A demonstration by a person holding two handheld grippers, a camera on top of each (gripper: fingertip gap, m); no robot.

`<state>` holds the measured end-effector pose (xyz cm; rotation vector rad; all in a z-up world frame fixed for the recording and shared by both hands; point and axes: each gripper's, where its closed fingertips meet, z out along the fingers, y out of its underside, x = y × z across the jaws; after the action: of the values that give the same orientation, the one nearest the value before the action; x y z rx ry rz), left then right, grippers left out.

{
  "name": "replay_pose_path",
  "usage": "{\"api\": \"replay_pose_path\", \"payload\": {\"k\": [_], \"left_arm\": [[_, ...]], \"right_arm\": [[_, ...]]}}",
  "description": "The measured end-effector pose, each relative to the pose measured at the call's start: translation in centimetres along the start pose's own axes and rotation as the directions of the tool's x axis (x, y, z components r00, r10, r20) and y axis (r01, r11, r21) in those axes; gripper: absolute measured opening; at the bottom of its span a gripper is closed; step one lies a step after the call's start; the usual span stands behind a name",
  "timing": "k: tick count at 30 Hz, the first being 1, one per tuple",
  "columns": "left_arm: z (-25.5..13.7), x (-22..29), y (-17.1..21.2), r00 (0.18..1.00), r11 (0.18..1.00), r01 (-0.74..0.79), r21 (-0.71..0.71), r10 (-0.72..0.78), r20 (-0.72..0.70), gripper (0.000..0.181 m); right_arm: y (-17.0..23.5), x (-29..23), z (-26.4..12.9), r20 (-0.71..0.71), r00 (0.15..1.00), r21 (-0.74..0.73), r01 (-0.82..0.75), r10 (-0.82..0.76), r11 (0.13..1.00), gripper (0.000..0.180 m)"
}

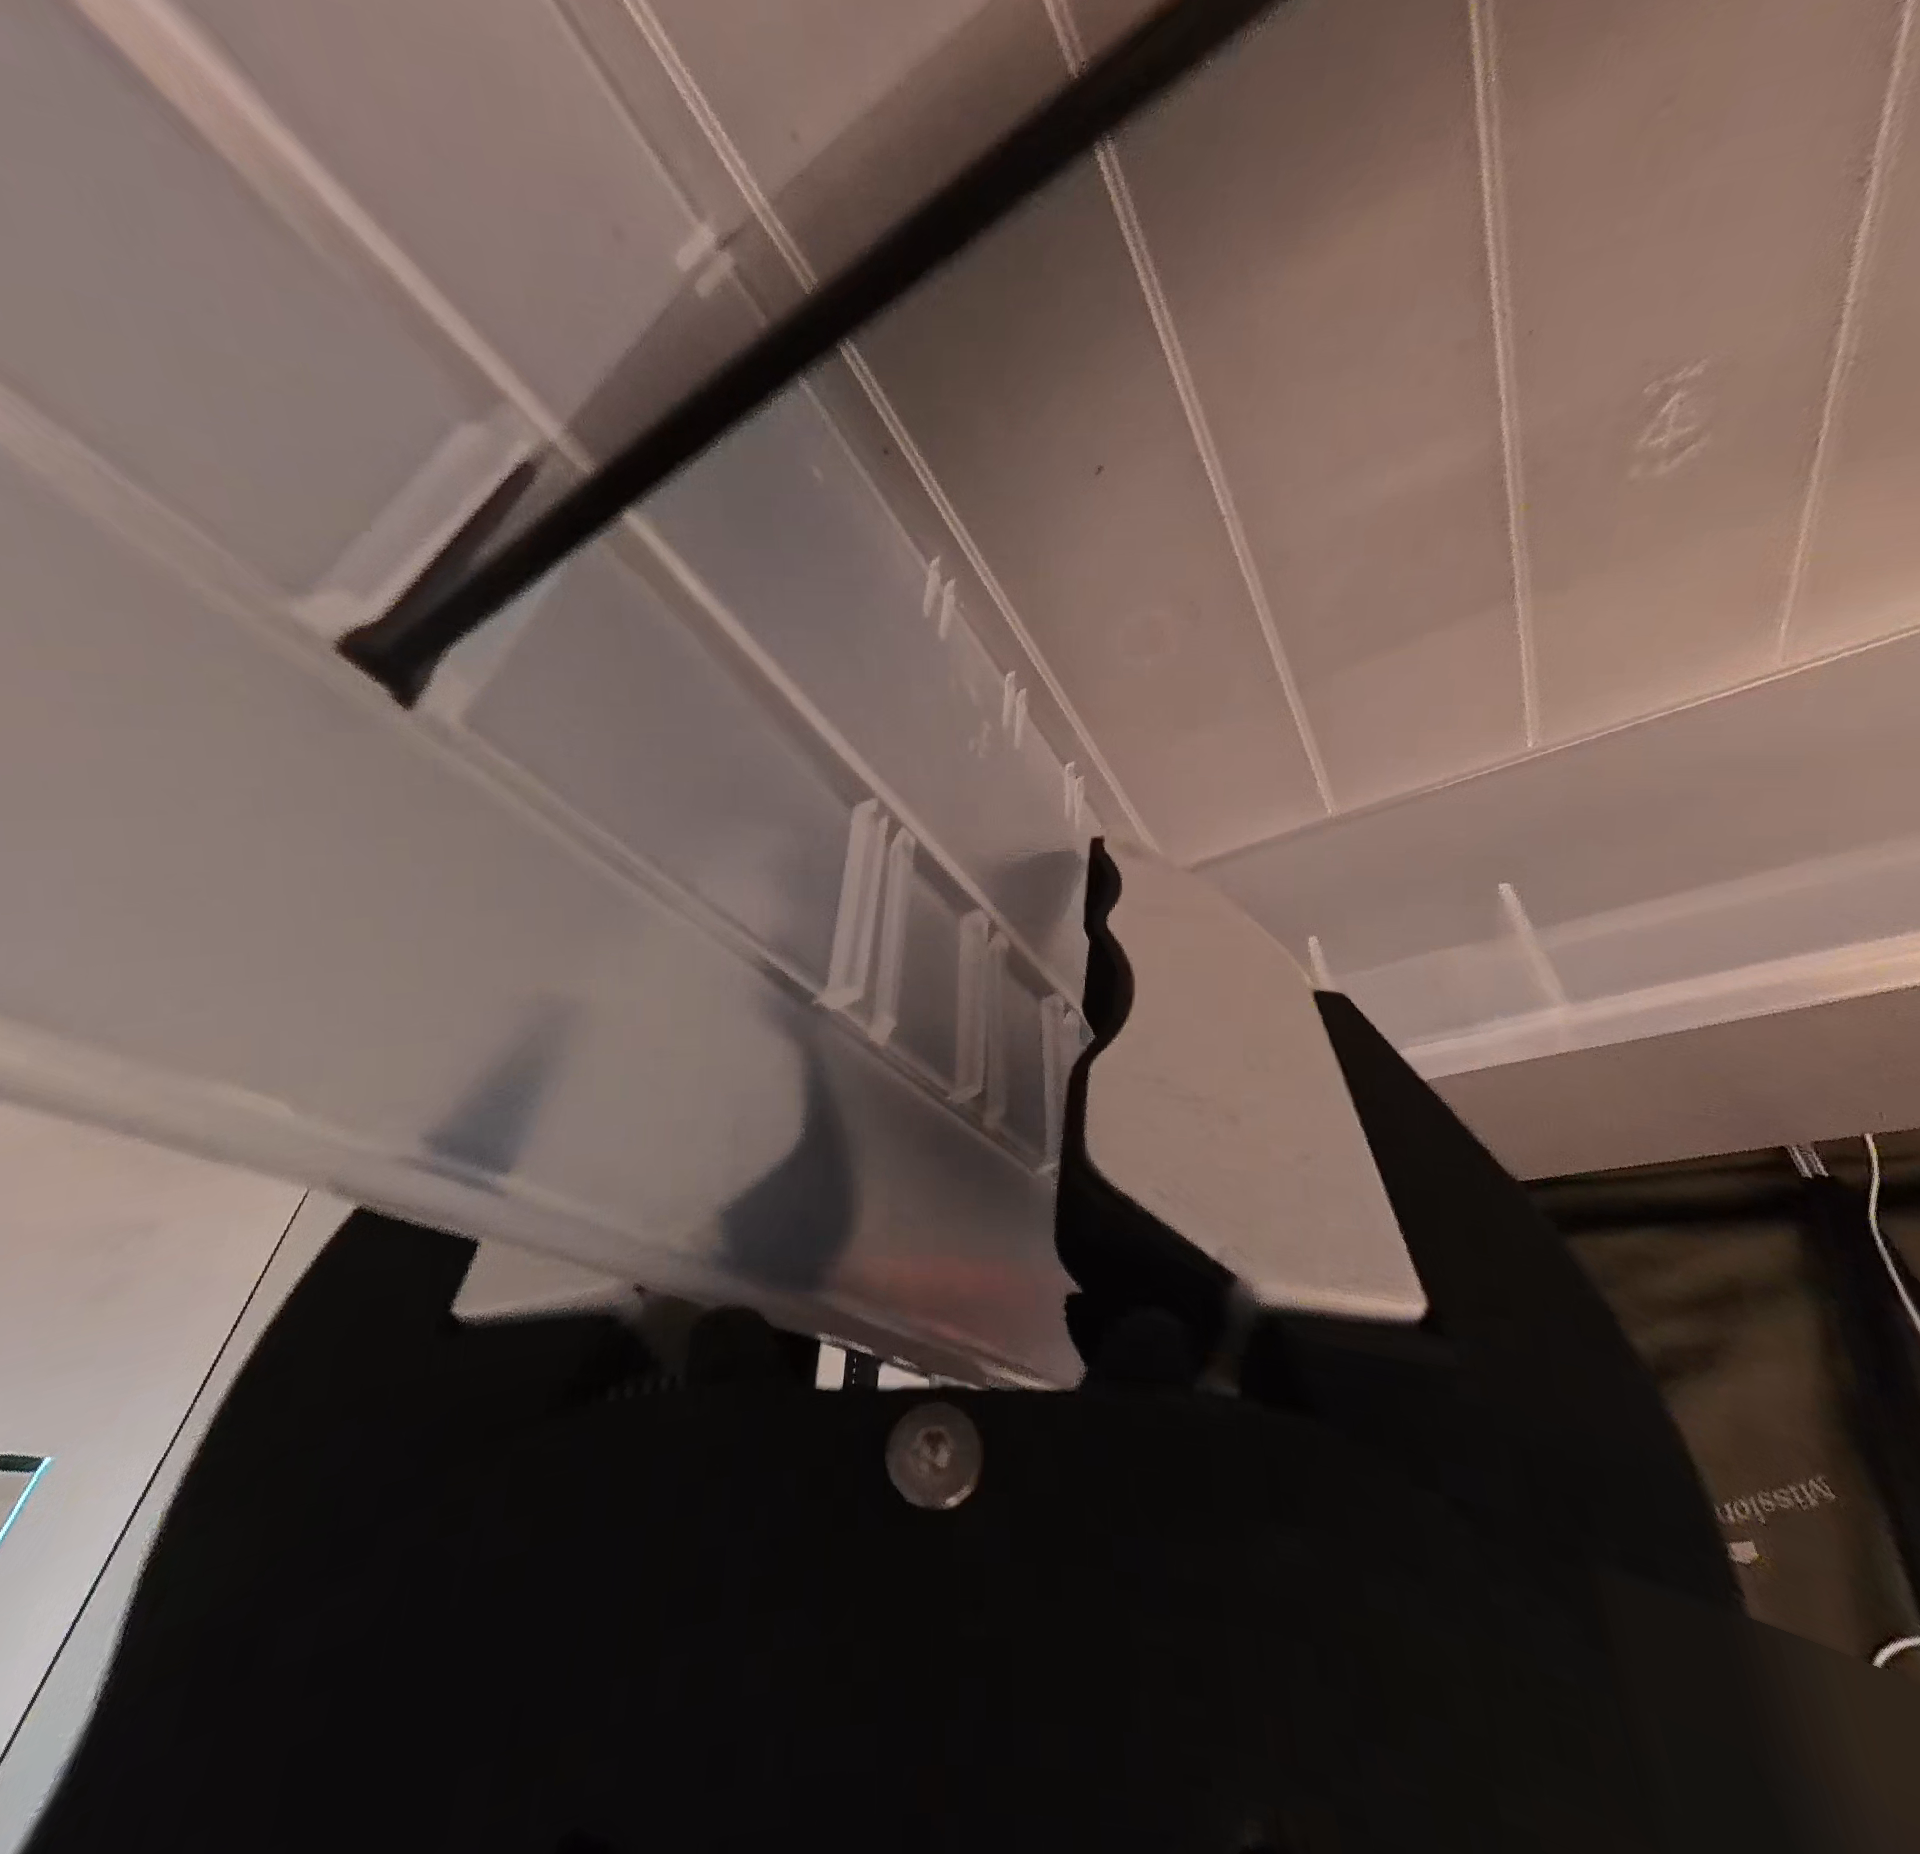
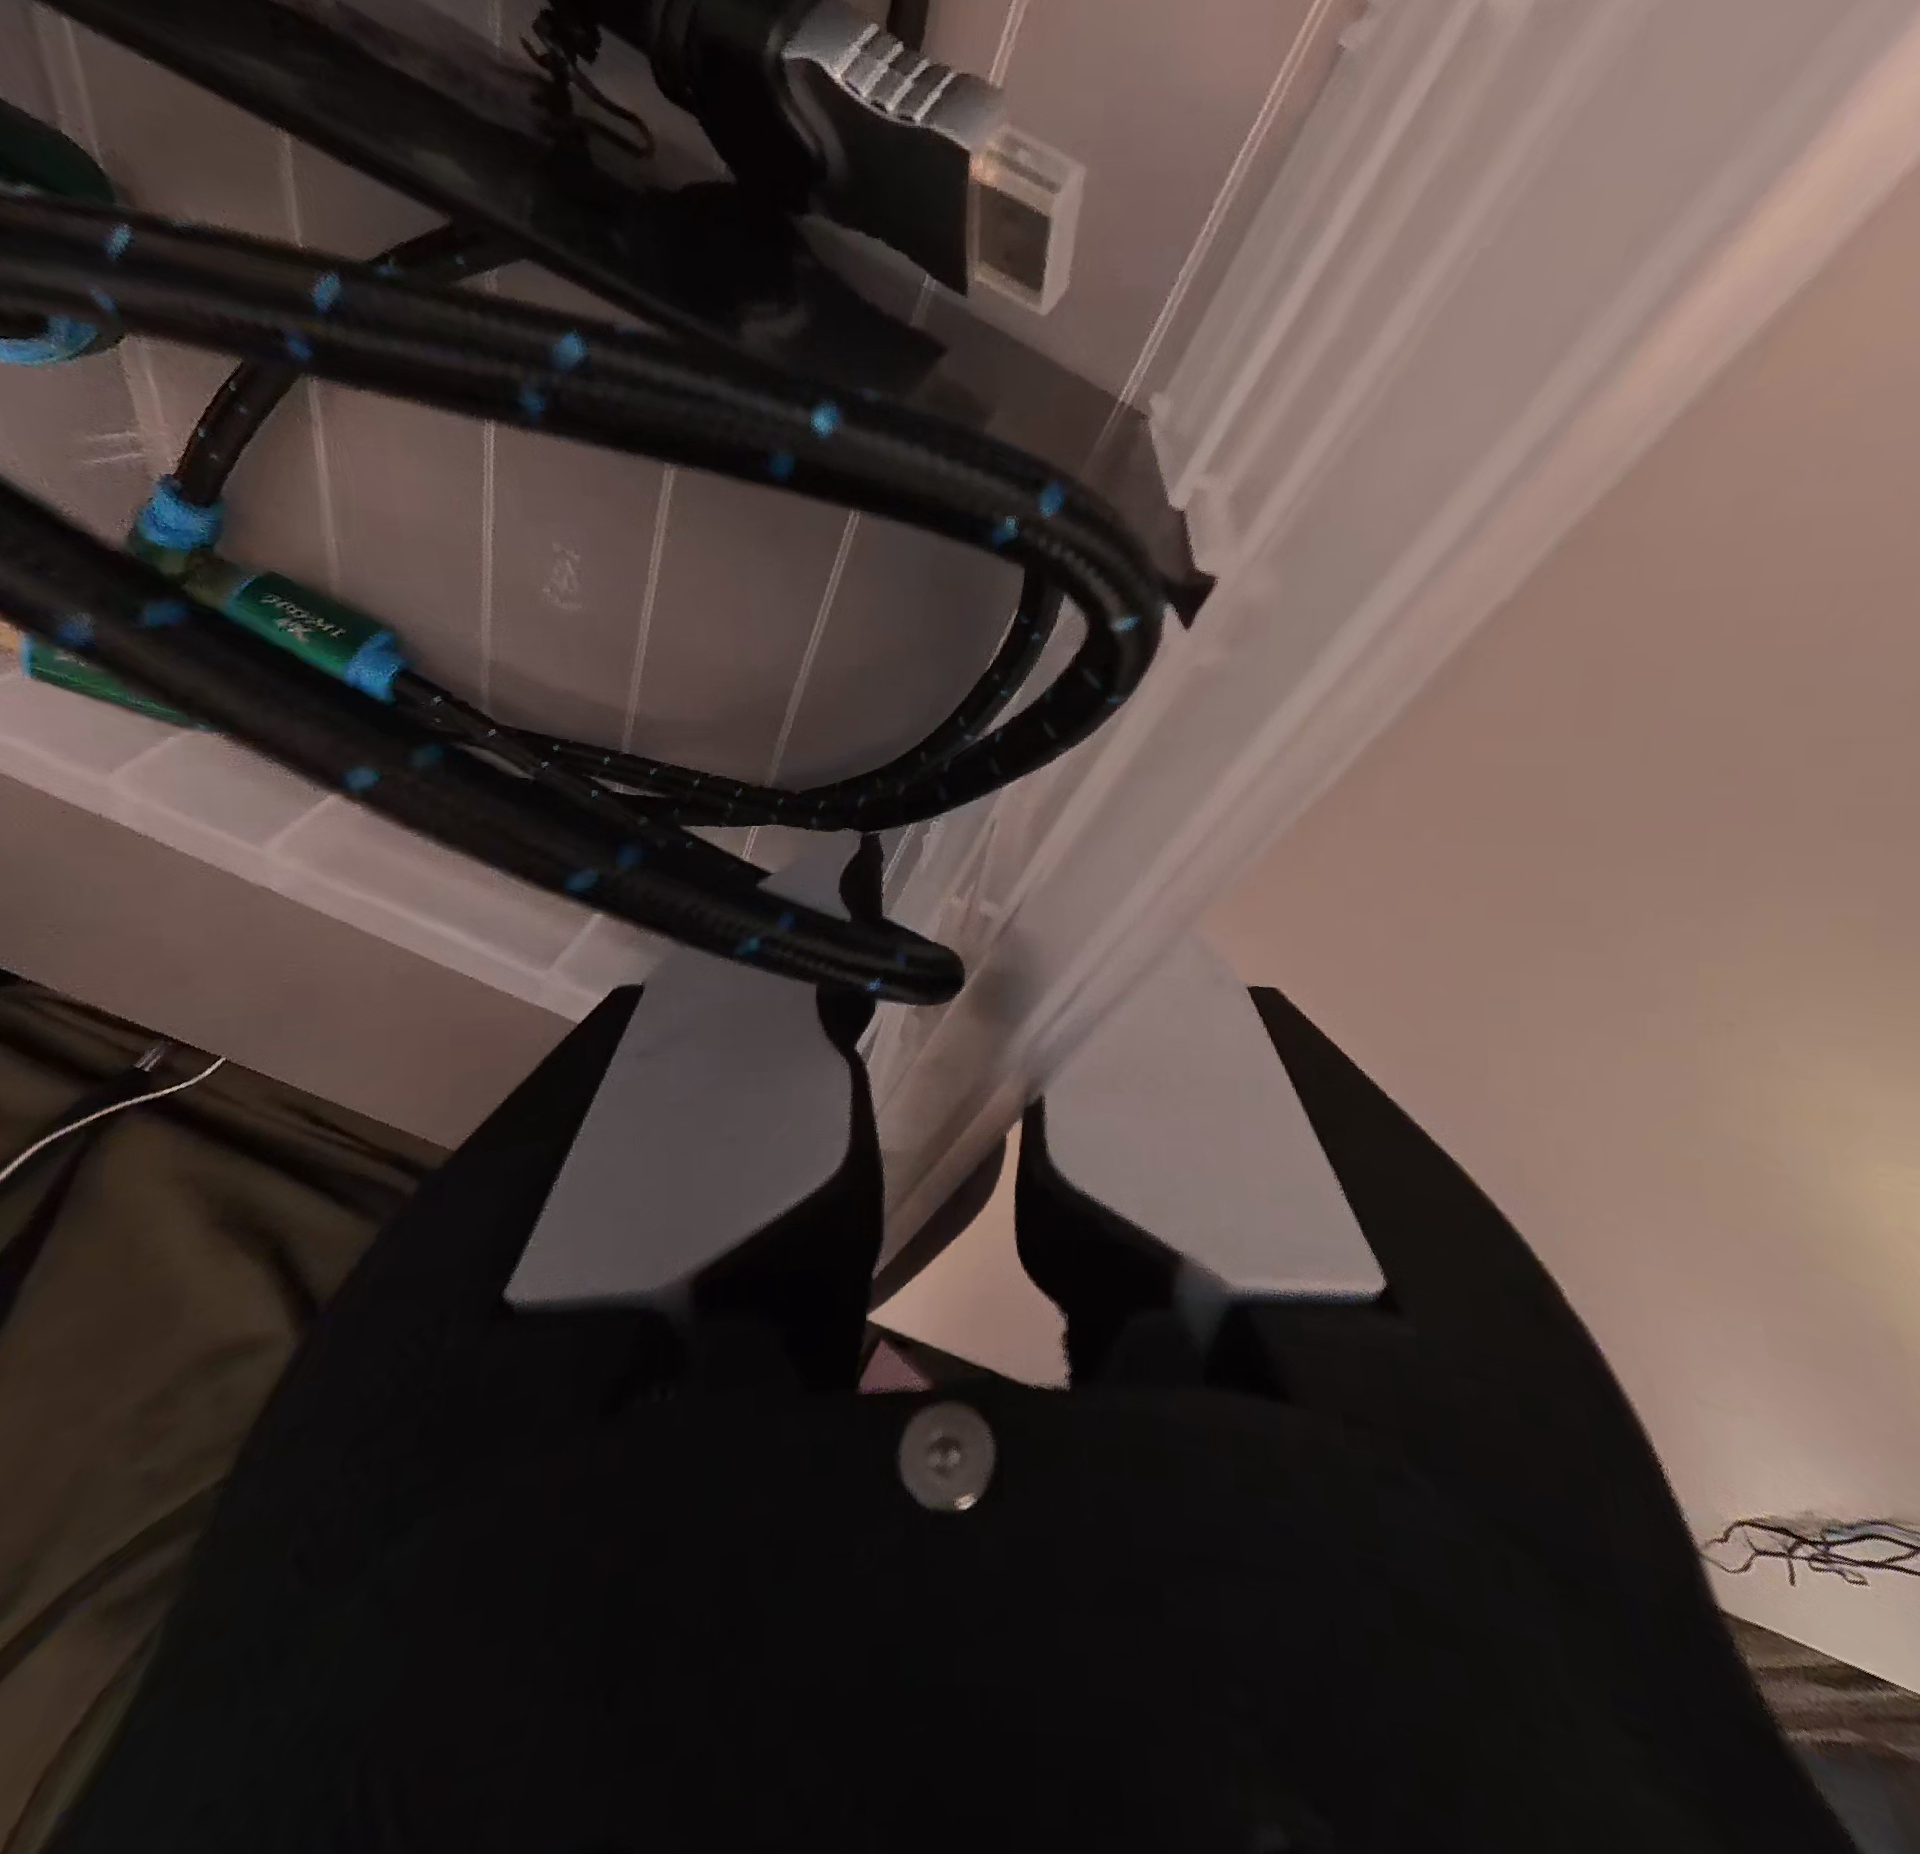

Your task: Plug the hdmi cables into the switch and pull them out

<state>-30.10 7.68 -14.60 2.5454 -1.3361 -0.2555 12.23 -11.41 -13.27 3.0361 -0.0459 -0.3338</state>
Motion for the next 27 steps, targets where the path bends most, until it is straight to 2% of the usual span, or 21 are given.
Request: {"api": "replay_pose_path", "payload": {"k": [4, 7, 9, 12, 15, 17, 18, 20, 21, 22, 23, 24, 26, 27], "left_arm": [[-0.1, 0.7, 0.3, 0.998, 1.0, -0.029, -0.001, 0.029, -0.059, 0.048], [-0.8, 1.3, 0.4, 0.99, 0.998, -0.051, 0.042, 0.056, -0.13, 0.046], [-1.7, 1.8, 0.5, 0.982, 0.995, -0.043, 0.088, 0.059, -0.182, 0.047], [-3.5, 1.7, 1.1, 0.98, 0.983, -0.053, 0.176, 0.085, -0.179, 0.046], [-6.1, 1.8, 1.8, 0.983, 0.949, -0.078, 0.304, 0.125, -0.138, 0.047], [-7.9, 1.9, 2.2, 0.985, 0.915, -0.084, 0.394, 0.135, -0.103, 0.047], [-8.8, 1.9, 2.4, 0.987, 0.897, -0.086, 0.433, 0.135, -0.083, 0.047], [-10.3, 2.0, 2.7, 0.99, 0.863, -0.099, 0.496, 0.135, -0.038, 0.047], [-10.8, 2.2, 2.8, 0.99, 0.848, -0.11, 0.519, 0.14, -0.019, 0.047], [-11.3, 2.4, 3.0, 0.989, 0.836, -0.124, 0.535, 0.148, -0.003, 0.047], [-11.6, 2.7, 3.1, 0.987, 0.826, -0.141, 0.546, 0.16, 0.013, 0.047], [-11.8, 3.1, 3.2, 0.984, 0.817, -0.16, 0.554, 0.175, 0.027, 0.047], [-12.1, 4.0, 3.2, 0.976, 0.8, -0.197, 0.566, 0.215, 0.034, 0.047], [-12.1, 4.4, 3.1, 0.972, 0.796, -0.209, 0.569, 0.232, 0.032, 0.047]], "right_arm": [[-0.6, 0.0, -0.1, -0.005, 0.999, 0.022, 0.035, -0.035, 0.999, 0.03], [-0.7, 0.8, -1.0, -0.03, 0.999, 0.062, -0.017, 0.019, 0.998, 0.049], [-1.1, 1.1, -2.6, -0.053, 0.998, 0.142, -0.028, 0.036, 0.989, 0.049], [-1.2, 1.6, -6.3, -0.138, 0.985, 0.288, -0.059, 0.103, 0.956, 0.049], [-2.3, -0.1, -11.5, -0.255, 0.958, 0.5, 0.015, 0.131, 0.866, 0.048], [-4.4, -4.5, -15.3, -0.319, 0.947, 0.65, 0.201, 0.023, 0.733, 0.047], [-5.6, -8.0, -17.0, -0.341, 0.937, 0.717, 0.313, -0.078, 0.622, 0.046], [-7.4, -15.9, -20.5, -0.415, 0.87, 0.832, 0.481, -0.265, 0.276, 0.052], [-7.5, -19.4, -21.1, -0.436, 0.836, 0.862, 0.495, -0.335, 0.113, 0.06], [-7.4, -22.3, -20.9, -0.449, 0.799, 0.876, 0.482, -0.4, -0.02, 0.066], [-7.7, -24.5, -20.2, -0.443, 0.775, 0.885, 0.457, -0.451, -0.085, 0.064], [-8.8, -25.6, -18.6, -0.397, 0.786, 0.898, 0.44, -0.474, -0.022, 0.062], [-11.3, -25.6, -14.2, -0.324, 0.824, 0.865, 0.457, -0.465, 0.207, 0.063], [-12.6, -25.1, -12.7, -0.308, 0.848, 0.843, 0.453, -0.431, 0.29, 0.062]]}}
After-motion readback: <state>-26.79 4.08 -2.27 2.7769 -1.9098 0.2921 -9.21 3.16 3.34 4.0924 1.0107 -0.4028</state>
